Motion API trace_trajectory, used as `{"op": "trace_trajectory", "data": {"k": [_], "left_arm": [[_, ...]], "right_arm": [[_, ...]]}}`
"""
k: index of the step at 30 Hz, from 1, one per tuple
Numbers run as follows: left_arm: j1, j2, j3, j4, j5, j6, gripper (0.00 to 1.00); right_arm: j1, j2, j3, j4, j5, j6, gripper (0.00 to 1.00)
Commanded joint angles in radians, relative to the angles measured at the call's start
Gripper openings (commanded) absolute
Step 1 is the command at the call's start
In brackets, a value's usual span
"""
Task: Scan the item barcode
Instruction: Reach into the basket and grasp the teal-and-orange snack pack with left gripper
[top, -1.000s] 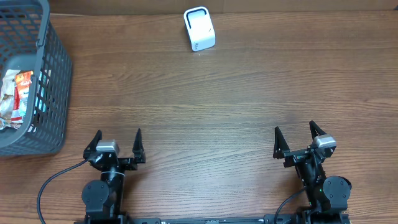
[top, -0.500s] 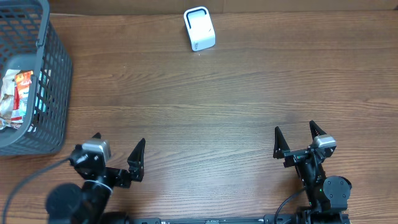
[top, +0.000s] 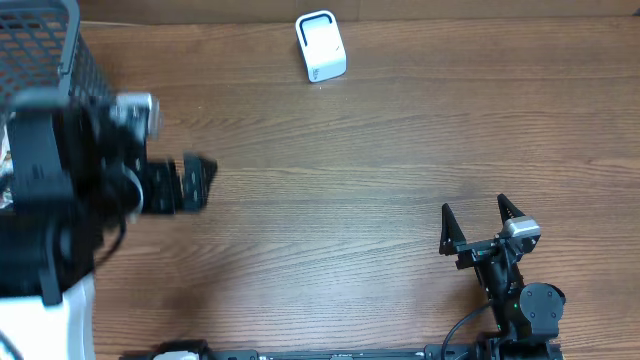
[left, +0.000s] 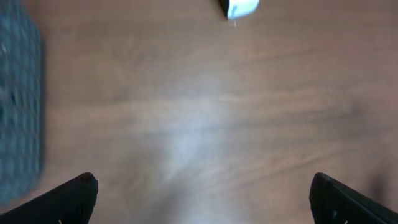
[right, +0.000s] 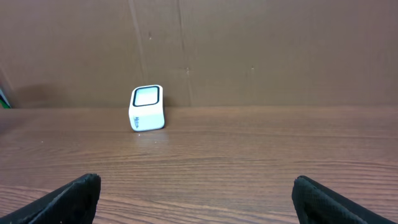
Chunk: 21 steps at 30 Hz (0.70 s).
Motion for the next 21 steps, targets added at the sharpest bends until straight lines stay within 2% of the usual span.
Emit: {"op": "trace_trajectory", "data": {"k": [1, 3, 6, 8, 12, 16, 21], "left_arm": [[-0.006, 0.081, 0.119, 0.010, -0.071, 0.023, 1.00], [-0.006, 0.109, 0.152, 0.050, -0.179, 0.047, 1.00], [0.010, 0.137, 0.156, 0.186, -0.409, 0.022, 1.00], [0.045, 0.158, 0.156, 0.277, -0.489, 0.022, 1.00], [0.149, 0.199, 0.156, 0.399, -0.520, 0.042, 1.00], [0.282, 0.244, 0.156, 0.422, -0.504, 0.042, 1.00], [0.465, 0.328, 0.156, 0.414, -0.380, 0.072, 0.99]], "right_arm": [[-0.004, -0.008, -0.011, 0.005, -0.001, -0.007, 1.00], [-0.004, -0.008, -0.011, 0.005, -0.001, -0.007, 1.00], [-0.004, -0.008, -0.011, 0.005, -0.001, -0.007, 1.00], [-0.004, -0.008, -0.011, 0.005, -0.001, -0.007, 1.00], [-0.004, -0.008, -0.011, 0.005, -0.001, -0.007, 1.00], [-0.004, -0.008, -0.011, 0.005, -0.001, -0.007, 1.00], [-0.004, -0.008, -0.011, 0.005, -0.001, -0.007, 1.00]]}}
